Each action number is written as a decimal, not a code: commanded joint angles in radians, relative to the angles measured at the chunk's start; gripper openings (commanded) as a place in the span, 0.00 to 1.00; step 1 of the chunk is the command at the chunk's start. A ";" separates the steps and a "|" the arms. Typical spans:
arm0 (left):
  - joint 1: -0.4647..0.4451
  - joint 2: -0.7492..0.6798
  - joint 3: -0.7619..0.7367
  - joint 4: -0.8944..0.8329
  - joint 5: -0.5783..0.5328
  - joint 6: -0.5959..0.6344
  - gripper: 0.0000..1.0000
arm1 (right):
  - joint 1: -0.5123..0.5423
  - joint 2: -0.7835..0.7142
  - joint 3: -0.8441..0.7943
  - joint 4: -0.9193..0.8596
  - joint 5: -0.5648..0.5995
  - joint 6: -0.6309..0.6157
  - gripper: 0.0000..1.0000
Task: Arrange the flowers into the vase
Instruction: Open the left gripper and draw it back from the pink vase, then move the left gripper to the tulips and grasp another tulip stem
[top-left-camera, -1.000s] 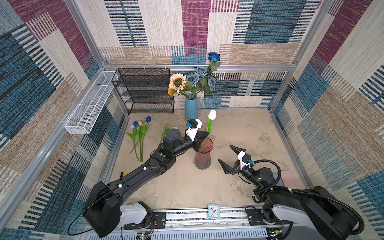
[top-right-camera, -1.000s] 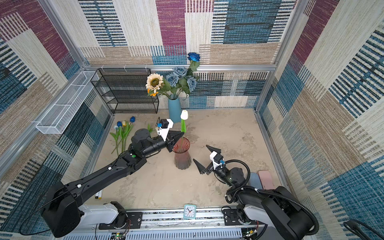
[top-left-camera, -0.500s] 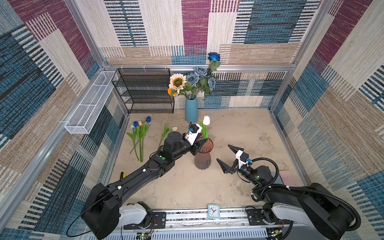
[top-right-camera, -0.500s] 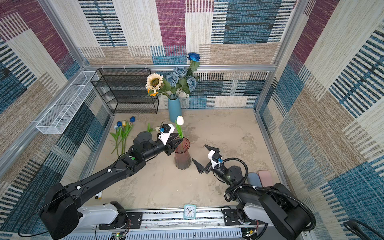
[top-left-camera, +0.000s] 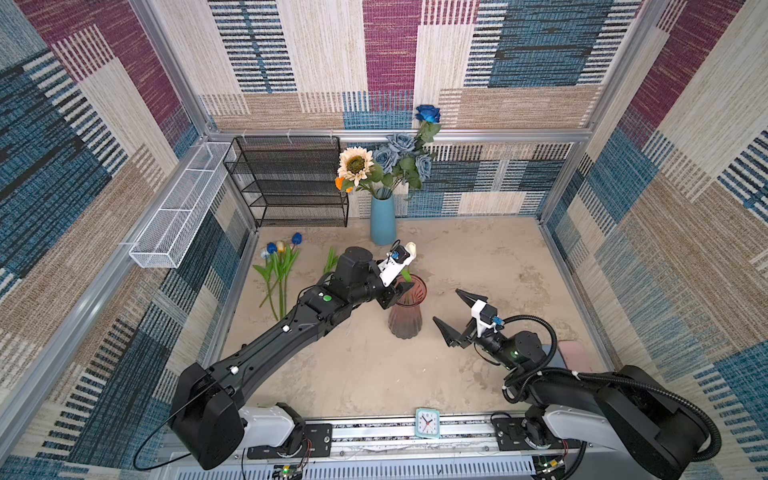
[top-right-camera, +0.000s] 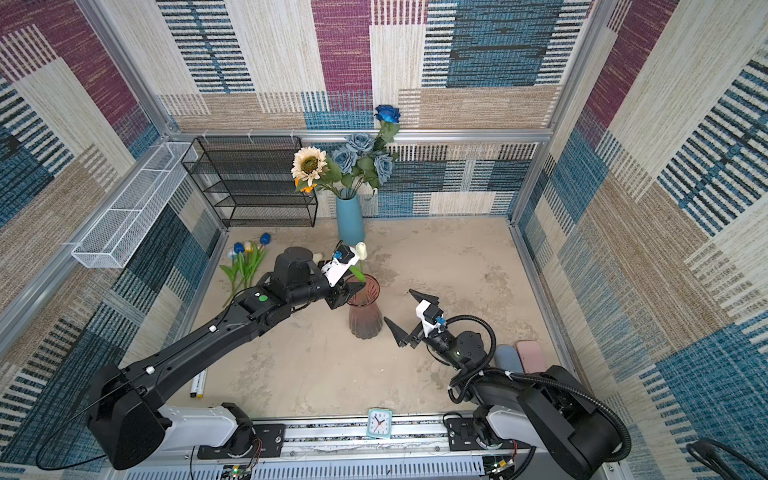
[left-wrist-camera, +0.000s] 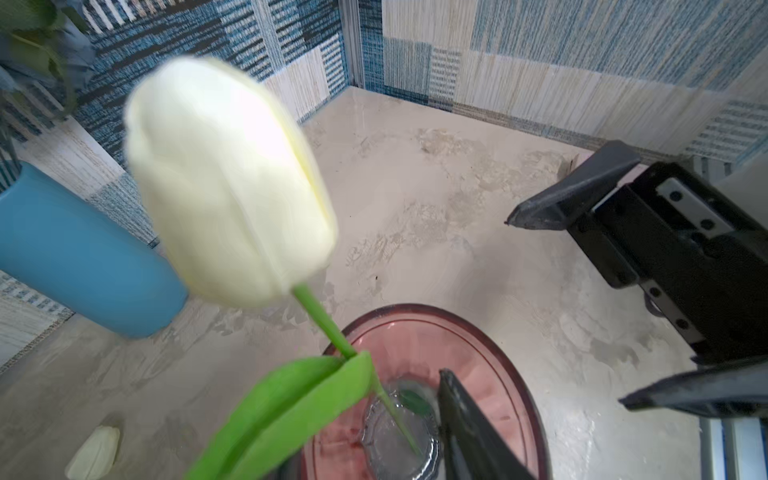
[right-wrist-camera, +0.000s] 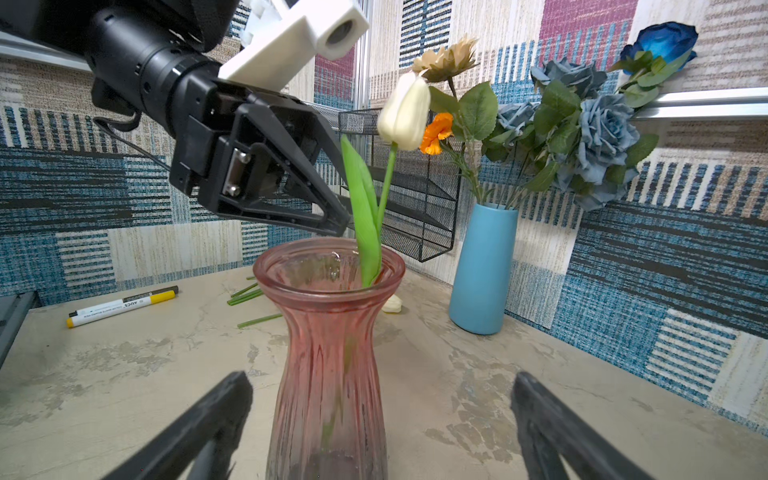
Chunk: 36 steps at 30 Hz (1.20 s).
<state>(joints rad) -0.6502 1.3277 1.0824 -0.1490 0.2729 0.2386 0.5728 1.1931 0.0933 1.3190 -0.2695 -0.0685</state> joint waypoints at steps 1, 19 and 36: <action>0.001 -0.026 -0.007 -0.044 0.040 0.032 0.62 | 0.001 0.000 0.007 0.010 -0.008 0.006 1.00; 0.444 -0.035 -0.118 -0.046 -0.275 -0.341 0.80 | 0.001 -0.049 -0.015 0.013 -0.007 0.007 1.00; 0.553 0.677 0.425 -0.588 -0.371 -0.228 0.50 | 0.001 -0.063 -0.006 -0.022 -0.022 -0.002 1.00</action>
<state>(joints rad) -0.1009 1.9717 1.4723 -0.6430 -0.0738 -0.0227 0.5728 1.1362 0.0822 1.3025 -0.2878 -0.0685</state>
